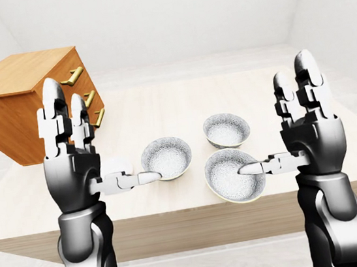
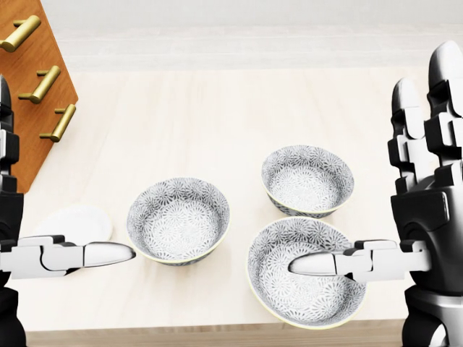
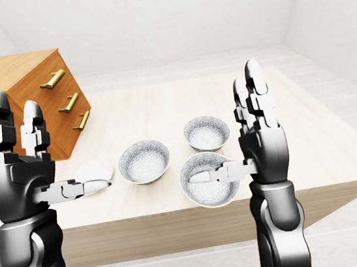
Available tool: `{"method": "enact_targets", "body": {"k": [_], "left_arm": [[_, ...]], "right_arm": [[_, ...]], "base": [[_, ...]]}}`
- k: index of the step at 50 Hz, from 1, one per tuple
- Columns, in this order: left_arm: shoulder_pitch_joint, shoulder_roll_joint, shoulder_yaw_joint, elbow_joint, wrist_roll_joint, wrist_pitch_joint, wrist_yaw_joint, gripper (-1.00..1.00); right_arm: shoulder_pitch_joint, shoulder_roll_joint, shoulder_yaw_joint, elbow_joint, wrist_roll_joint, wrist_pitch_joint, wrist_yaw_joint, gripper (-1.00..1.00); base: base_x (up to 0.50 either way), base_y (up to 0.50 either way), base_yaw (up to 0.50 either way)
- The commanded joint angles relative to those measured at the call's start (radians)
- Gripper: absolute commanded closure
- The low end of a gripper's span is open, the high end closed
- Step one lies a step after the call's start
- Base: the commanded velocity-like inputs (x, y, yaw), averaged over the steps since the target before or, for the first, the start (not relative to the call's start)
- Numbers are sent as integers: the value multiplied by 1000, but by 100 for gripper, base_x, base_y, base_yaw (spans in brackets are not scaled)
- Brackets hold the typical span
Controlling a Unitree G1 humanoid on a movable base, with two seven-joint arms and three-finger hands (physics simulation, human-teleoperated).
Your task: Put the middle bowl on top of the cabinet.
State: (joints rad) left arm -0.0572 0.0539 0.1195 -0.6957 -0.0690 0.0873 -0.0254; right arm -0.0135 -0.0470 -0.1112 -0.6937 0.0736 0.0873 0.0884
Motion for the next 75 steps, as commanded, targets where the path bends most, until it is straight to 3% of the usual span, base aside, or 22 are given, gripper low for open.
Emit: {"method": "enact_targets", "body": {"k": [1, 58, 75], "left_arm": [[-20, 6, 12, -30, -1, 0, -6, -100], [-60, 13, 22, -112, -23, 0, 4, -100], [-48, 10, 5, -102, -15, 0, 9, -100]], "right_arm": [[-21, -8, -21, -59, 10, 0, 3, -100], [-32, -24, -64, -87, 63, 0, 12, -100], [-33, -25, -62, -79, 61, 0, 16, -100]], "base": [[0, 0, 0], [0, 0, 0], [14, 48, 0]]}}
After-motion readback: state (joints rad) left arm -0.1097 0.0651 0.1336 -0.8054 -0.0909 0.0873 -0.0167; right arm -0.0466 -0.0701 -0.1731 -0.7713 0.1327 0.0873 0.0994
